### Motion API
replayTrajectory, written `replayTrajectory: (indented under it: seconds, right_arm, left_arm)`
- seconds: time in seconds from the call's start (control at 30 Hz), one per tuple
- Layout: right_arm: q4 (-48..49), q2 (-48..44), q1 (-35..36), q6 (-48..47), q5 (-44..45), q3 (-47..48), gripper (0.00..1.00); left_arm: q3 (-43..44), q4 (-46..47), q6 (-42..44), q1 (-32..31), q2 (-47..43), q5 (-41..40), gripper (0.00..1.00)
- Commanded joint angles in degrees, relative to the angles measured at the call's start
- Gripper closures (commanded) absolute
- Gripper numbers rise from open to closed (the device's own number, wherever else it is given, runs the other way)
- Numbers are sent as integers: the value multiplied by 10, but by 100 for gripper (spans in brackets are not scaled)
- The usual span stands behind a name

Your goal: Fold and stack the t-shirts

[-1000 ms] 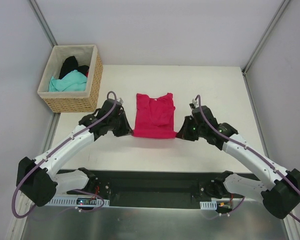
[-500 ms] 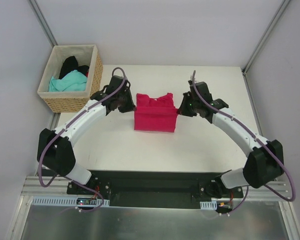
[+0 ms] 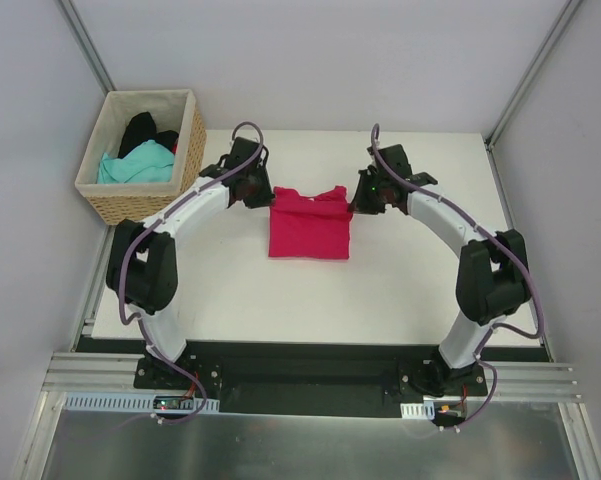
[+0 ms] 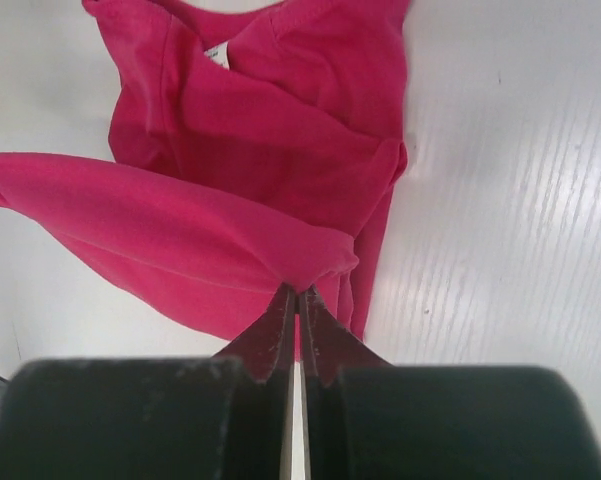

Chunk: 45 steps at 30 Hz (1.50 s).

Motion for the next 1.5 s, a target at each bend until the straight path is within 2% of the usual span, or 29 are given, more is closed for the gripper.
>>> replayTrajectory:
  seconds: [0.0, 0.43, 0.6, 0.63, 0.67, 0.7, 0.73, 0.77, 0.9, 1.0, 1.07, 1.1, 1.17, 1.2, 1.27, 1.47]
  right_arm:
    - [12, 30, -11, -30, -19, 53, 100]
    - [4, 156, -40, -45, -51, 148, 99]
    - [1, 185, -47, -54, -47, 189, 100]
    - [-1, 194, -48, -57, -47, 195, 100]
    - [-9, 200, -53, -62, -53, 208, 75]
    - [-32, 205, -54, -68, -59, 235, 52]
    - [-45, 207, -56, -78, -70, 252, 32]
    - [-57, 202, -60, -84, -74, 262, 2]
    - [-62, 142, -63, -111, -97, 260, 0]
    - [-50, 85, -62, -108, -120, 233, 0]
    - [-17, 63, -62, -59, -166, 182, 0]
    - [51, 38, -62, -34, -179, 156, 0]
    - [128, 25, -61, 48, -179, 78, 0]
    - [174, 29, -61, 68, -172, 65, 0]
    - [179, 47, -60, 107, -156, 63, 0]
    - [210, 106, -62, 154, -125, 72, 0]
  left_arm:
    - [51, 21, 18, 13, 28, -24, 100]
    - [146, 23, 27, 38, 154, -23, 100]
    - [191, 24, 42, 46, 194, 4, 98]
    - [203, 22, 49, 49, 210, 9, 91]
    - [212, 19, 50, 51, 214, 15, 63]
    - [230, 12, 53, 56, 216, 16, 2]
    - [242, 7, 64, 56, 214, 11, 1]
    - [254, -1, 72, 57, 208, 8, 1]
    - [301, -24, 116, 59, 150, -2, 1]
    - [280, -34, 107, 59, 95, 17, 1]
    - [255, -27, 83, 59, 70, 45, 1]
    - [224, -15, 75, 59, 55, 60, 1]
    - [190, 39, 33, 58, 48, 106, 2]
    - [169, 56, 1, 58, 55, 124, 2]
    - [167, 72, -30, 57, 72, 150, 4]
    - [118, 154, -131, 52, 107, 143, 5]
